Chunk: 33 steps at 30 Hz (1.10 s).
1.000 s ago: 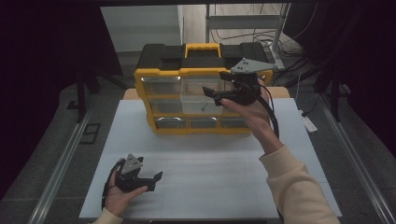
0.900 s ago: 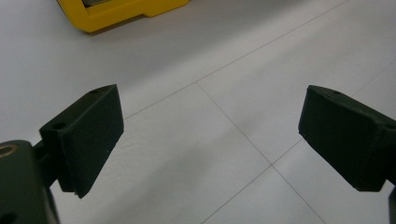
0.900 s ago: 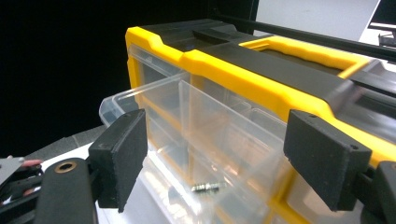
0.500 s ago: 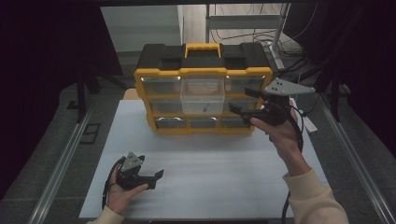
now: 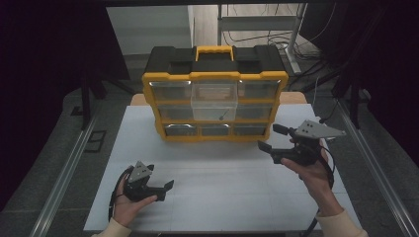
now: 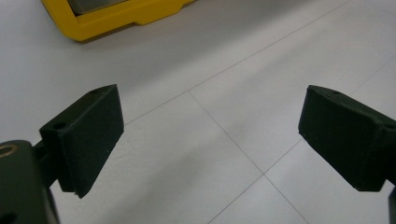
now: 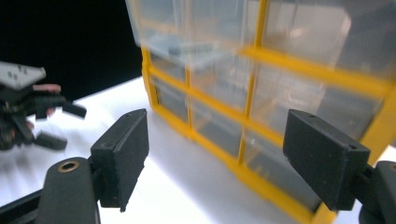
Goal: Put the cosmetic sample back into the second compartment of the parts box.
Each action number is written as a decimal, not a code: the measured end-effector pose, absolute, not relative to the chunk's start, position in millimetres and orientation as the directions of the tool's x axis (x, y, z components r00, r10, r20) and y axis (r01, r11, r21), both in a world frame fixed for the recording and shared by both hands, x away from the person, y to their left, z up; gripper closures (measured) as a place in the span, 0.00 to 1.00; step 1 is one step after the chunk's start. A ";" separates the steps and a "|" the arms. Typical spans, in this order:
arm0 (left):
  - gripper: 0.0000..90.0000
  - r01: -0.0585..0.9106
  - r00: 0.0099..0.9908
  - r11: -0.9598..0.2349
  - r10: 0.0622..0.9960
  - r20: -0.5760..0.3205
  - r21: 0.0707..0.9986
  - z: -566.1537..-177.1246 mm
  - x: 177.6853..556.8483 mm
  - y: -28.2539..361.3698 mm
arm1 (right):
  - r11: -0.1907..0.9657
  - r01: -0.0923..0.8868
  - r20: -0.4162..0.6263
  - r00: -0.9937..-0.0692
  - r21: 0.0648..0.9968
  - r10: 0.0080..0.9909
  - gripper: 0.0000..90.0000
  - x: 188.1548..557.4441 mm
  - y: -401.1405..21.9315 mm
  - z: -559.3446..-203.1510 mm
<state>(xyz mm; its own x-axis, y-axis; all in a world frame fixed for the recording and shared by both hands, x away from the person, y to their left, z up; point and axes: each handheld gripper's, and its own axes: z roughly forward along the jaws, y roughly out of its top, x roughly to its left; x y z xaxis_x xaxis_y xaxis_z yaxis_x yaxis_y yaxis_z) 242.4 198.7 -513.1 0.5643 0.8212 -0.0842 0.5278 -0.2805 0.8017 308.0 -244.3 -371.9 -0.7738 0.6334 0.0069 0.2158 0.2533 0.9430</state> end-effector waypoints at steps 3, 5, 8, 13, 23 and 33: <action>0.08 0.528 0.569 -0.285 0.818 -0.083 0.800 -513.1 242.6 198.3 | 0.260 0.233 0.014 -0.769 0.937 0.640 0.26 302.0 -250.6 -385.2; 0.08 0.528 0.569 -0.289 0.818 -0.081 0.799 -513.6 243.1 197.9 | 0.262 0.250 0.024 -0.765 0.932 0.644 0.26 295.8 -259.9 -401.8; 0.08 0.529 0.569 -0.289 0.818 -0.081 0.798 -514.0 243.4 197.5 | 0.264 0.269 0.034 -0.757 0.926 0.652 0.26 291.9 -268.9 -416.3; 0.08 0.531 0.569 -0.292 0.818 -0.079 0.795 -514.4 243.7 196.9 | 0.264 0.317 0.059 -0.733 0.911 0.678 0.26 289.2 -284.1 -441.4; 0.08 0.533 0.569 -0.297 0.819 -0.076 0.793 -516.2 244.9 196.1 | 0.232 0.415 0.134 -0.685 0.880 0.716 0.26 296.8 -305.4 -480.0; 0.08 0.537 0.567 -0.287 0.819 -0.088 0.793 -515.8 245.9 197.0 | 0.259 0.409 0.108 -0.687 0.875 0.719 0.26 297.6 -305.5 -484.5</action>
<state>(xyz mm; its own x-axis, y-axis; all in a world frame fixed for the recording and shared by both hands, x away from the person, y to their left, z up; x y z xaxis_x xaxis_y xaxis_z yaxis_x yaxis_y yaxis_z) 245.9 197.0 -515.8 0.5669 0.8191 -0.0878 0.5371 -0.2867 0.7933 297.6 -305.5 -484.5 -0.6870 0.7186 0.1081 0.4088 0.2592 0.8751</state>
